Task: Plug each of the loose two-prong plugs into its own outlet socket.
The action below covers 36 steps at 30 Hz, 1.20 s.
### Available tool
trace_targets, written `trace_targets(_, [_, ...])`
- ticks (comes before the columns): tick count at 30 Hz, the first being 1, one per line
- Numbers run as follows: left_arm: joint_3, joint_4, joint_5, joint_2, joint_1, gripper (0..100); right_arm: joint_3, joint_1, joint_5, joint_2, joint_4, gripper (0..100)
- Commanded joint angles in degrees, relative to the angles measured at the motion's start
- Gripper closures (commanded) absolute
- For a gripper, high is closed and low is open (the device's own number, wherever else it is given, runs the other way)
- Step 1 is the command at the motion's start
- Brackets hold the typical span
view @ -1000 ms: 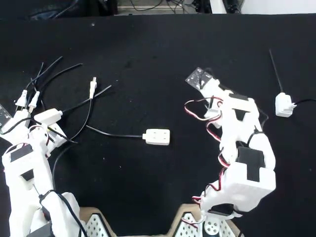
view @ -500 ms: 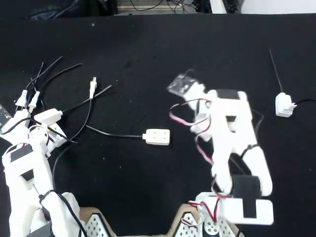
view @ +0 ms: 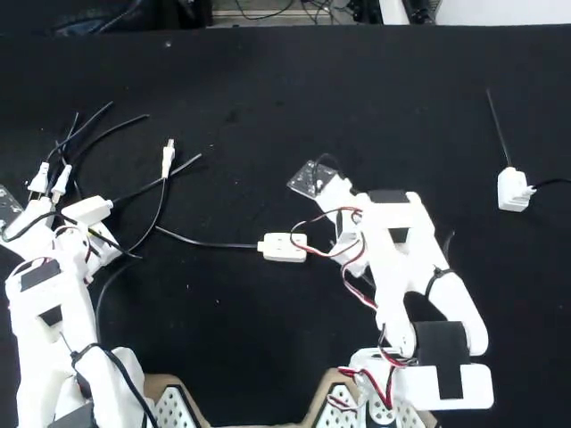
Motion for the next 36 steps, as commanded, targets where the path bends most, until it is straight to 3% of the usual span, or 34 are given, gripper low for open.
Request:
trace_targets(1, [-0.3,-0.6,0.4,-1.0,0.6,78,-3.4,-0.7,-0.8,-3.0,0.7,89.8])
trace_targets(7, [-0.3,-0.6,0.4,-1.1,0.6,78,-7.0,-0.7,-1.1,-2.6,2.4,90.0])
trace_targets(23, [-0.3,-0.8,0.4,-1.1,0.6,78,3.8,0.2,-1.1,-2.3,-5.5,89.9])
trace_targets(36, [-0.2,-0.8,0.4,-0.9,0.6,78,4.0,-7.2,-6.6,-2.9,-5.4,90.2])
